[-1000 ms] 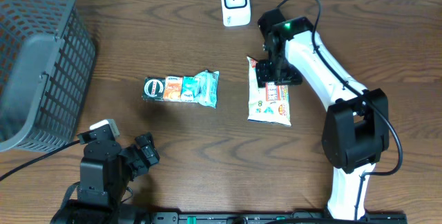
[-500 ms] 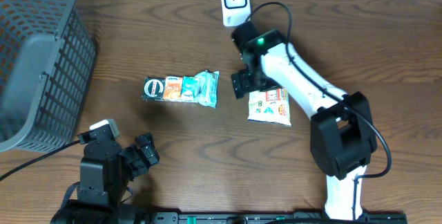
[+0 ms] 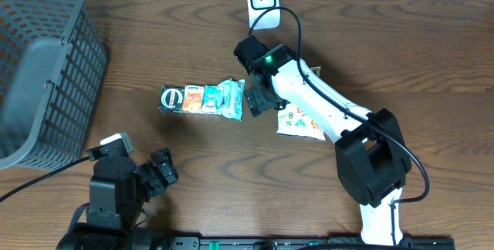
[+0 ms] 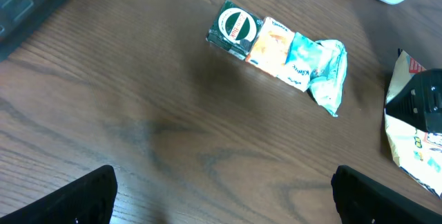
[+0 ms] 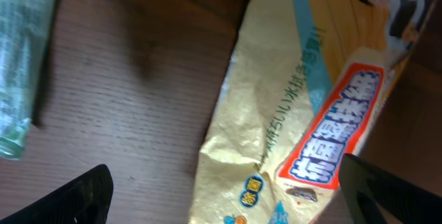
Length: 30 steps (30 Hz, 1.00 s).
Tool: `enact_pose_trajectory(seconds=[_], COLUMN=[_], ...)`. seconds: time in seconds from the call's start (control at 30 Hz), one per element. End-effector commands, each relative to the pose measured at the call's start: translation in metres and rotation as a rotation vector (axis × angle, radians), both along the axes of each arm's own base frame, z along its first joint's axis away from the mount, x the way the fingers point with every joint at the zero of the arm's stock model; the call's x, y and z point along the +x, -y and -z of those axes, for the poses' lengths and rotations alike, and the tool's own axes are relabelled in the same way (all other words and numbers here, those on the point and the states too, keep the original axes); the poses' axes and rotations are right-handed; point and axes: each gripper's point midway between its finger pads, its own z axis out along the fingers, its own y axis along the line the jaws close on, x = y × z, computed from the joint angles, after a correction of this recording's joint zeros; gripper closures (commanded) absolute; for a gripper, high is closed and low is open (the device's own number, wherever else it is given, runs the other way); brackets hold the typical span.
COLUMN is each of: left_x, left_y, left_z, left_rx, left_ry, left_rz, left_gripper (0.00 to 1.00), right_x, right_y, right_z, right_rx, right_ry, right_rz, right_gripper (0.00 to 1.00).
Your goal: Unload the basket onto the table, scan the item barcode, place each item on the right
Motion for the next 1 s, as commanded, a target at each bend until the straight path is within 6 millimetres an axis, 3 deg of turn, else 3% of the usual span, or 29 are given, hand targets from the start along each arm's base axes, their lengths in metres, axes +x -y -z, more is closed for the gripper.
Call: enact_pose_trajectory(seconds=[0.0,0.3,0.53,0.67,0.97], left_x=[0.000,0.000,0.000,0.000,0.000], left_y=[-0.001,-0.001,-0.001,-0.001,-0.001], left_z=[-0.002,-0.002,-0.002,-0.002,-0.002], left_rx=[0.002,0.002,0.002,0.002,0.002], left_ry=[0.007,0.008,0.008,0.007,0.007], left_rz=[-0.002,-0.003,-0.003,-0.002,-0.003], left_gripper=[0.02,0.02,0.02,0.02,0.03], right_x=[-0.003,0.001,0.013,0.012,0.010], right_y=[-0.011,-0.011,0.022,0.025,0.026], right_z=[-0.002,0.011,0.004,0.005,0.031], right_rx=[0.030,0.010,-0.165,-0.175,-0.164], right_ry=[0.009,0.005,0.111,0.110,0.119], right_rz=[-0.003,-0.003,0.075,0.082,0.074], right_gripper=[0.01,0.02,0.03,0.02,0.02])
